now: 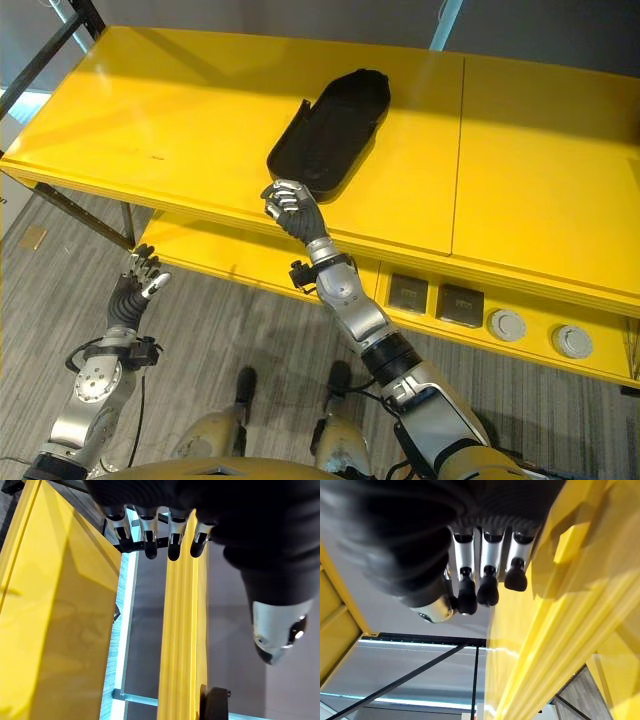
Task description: Move parts from the plastic box to the shelf.
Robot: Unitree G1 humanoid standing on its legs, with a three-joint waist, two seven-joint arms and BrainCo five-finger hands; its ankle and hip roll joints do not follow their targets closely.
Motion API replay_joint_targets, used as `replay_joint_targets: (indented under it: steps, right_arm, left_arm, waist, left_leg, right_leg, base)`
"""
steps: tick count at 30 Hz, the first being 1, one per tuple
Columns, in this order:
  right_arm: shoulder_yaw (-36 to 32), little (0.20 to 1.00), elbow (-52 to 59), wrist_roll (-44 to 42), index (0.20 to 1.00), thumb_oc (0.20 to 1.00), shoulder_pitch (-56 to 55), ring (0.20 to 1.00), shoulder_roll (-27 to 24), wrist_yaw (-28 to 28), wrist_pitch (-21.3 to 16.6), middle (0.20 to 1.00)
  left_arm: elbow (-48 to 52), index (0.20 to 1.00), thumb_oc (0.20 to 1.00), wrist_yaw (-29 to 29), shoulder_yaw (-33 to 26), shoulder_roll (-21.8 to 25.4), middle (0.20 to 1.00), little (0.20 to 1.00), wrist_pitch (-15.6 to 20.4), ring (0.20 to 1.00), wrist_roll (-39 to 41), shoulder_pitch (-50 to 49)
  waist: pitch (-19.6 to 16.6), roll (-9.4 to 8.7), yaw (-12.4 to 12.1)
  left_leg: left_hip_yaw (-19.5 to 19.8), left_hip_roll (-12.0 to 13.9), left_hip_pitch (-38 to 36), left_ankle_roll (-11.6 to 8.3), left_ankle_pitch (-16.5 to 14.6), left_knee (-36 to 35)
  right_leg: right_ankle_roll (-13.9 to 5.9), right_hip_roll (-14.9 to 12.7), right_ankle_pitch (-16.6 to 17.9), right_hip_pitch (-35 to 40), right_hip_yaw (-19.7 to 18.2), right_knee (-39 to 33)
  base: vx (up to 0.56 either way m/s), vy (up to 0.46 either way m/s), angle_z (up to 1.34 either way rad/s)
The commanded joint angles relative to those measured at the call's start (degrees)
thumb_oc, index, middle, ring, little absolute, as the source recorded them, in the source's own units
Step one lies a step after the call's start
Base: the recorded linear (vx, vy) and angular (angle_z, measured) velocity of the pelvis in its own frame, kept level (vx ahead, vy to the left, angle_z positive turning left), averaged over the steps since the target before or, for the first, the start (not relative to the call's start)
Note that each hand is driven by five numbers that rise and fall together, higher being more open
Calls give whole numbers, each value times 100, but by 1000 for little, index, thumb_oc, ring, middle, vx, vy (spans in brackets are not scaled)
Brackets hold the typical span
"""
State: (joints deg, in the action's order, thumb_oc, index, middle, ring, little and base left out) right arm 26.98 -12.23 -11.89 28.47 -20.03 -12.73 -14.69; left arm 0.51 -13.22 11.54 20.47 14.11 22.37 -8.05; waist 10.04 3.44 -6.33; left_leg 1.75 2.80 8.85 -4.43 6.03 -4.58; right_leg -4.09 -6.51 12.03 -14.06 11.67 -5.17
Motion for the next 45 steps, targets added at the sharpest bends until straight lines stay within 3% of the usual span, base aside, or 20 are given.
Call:
replay_joint_targets:
  steps: [1,12,24,33,42,45]
  right_arm:
    - [-99,200,-471,-346,200,200,992,200,348,-144,-205,200]
    - [-467,200,-1137,-576,200,200,1599,200,303,-494,-210,200]
    - [-691,200,-1122,-275,200,200,1220,200,302,-789,-105,200]
    - [-1092,200,-1437,214,200,200,1409,200,-213,-1198,20,200]
    - [-1062,200,-1040,296,200,200,875,200,-124,-1017,-31,200]
    - [-1026,200,-174,142,200,200,162,200,-62,-631,-193,200]
  left_arm:
    - [30,1000,1000,36,149,356,1000,1000,233,1000,-60,252]
    - [-184,1000,1000,38,350,364,1000,1000,216,1000,-84,518]
    - [-243,1000,1000,-45,237,334,1000,1000,160,1000,-113,466]
    - [-182,1000,1000,72,315,474,1000,1000,164,1000,-84,360]
    - [-134,1000,1000,145,209,508,1000,1000,103,1000,-168,281]
    - [-119,1000,1000,131,94,427,1000,1000,77,1000,-268,252]
  waist:
    - [245,-129,-166]
    - [390,-11,-277]
    - [351,1,-161]
    - [309,57,-108]
    - [193,51,-27]
    - [115,-12,81]
  left_leg:
    - [163,-154,76,120,-507,-42]
    - [216,-197,346,105,-411,-42]
    - [154,-203,262,116,-457,-42]
    - [73,-186,89,153,-513,-42]
    - [3,-168,-57,176,-562,-42]
    - [-65,-141,-162,176,-603,-42]
  right_leg:
    - [-295,-104,-1090,785,-10,17]
    - [-309,-115,-1016,546,0,17]
    - [-306,-116,-1011,592,-44,17]
    - [-301,-107,-1013,703,-114,17]
    - [-286,-84,-1034,824,-152,17]
    - [-297,-85,-1049,909,-164,17]
  base:
    - [-48,-4,0]
    - [-35,6,3]
    - [0,0,0]
    - [-14,2,-3]
    - [-8,5,-6]
    - [-5,12,-4]
